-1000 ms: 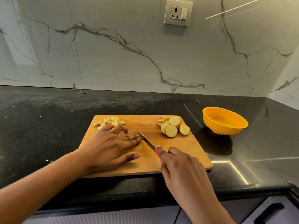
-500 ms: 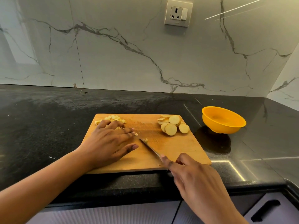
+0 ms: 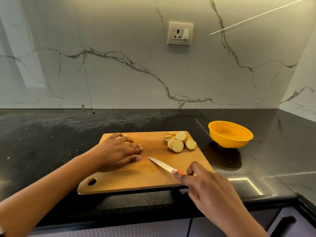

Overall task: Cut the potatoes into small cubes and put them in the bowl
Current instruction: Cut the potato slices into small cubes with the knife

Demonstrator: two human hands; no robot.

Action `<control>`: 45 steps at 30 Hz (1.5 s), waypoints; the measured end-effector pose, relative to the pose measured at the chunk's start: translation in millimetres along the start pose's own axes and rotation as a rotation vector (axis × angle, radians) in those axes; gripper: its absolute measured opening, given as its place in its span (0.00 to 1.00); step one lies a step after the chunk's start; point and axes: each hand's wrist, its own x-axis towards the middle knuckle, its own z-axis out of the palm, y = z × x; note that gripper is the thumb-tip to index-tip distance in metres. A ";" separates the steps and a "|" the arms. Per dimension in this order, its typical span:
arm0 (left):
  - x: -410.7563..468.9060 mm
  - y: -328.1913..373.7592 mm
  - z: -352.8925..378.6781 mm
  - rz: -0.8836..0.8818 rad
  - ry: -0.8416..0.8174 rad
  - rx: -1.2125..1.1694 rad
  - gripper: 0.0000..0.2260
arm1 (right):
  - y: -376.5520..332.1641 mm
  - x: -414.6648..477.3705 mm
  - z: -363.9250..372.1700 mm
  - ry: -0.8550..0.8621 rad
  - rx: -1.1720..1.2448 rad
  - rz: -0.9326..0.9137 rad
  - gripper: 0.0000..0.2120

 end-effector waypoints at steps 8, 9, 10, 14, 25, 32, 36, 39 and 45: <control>-1.5 -13.5 7.0 0.079 0.022 -0.155 0.37 | 17.7 4.5 -7.3 -0.028 0.153 0.096 0.25; -1.4 -10.4 7.6 0.096 -0.036 -0.085 0.37 | 16.5 6.9 -6.5 -0.010 0.158 0.095 0.24; -1.1 -10.1 8.2 0.083 -0.067 -0.016 0.38 | 14.7 9.3 -6.3 0.001 0.169 0.090 0.24; -3.8 -26.1 7.4 -0.085 0.034 0.037 0.44 | 9.5 12.9 -9.2 -0.002 0.204 0.101 0.24; -5.7 -37.0 5.6 -0.183 0.205 0.084 0.39 | 16.1 42.7 7.8 0.127 0.211 0.174 0.25; -10.1 -23.7 15.5 0.096 -0.042 0.073 0.36 | 22.7 75.5 29.7 0.192 0.222 0.257 0.25; -8.6 -43.3 9.1 -0.012 0.034 0.071 0.42 | 24.9 71.9 35.4 0.190 0.225 0.260 0.25; -15.3 -35.9 7.8 0.046 0.118 0.013 0.40 | 25.6 71.0 37.3 0.203 0.227 0.259 0.25; -14.1 -33.8 24.7 -0.121 0.550 0.027 0.27 | 34.5 75.6 34.4 0.321 0.407 0.357 0.24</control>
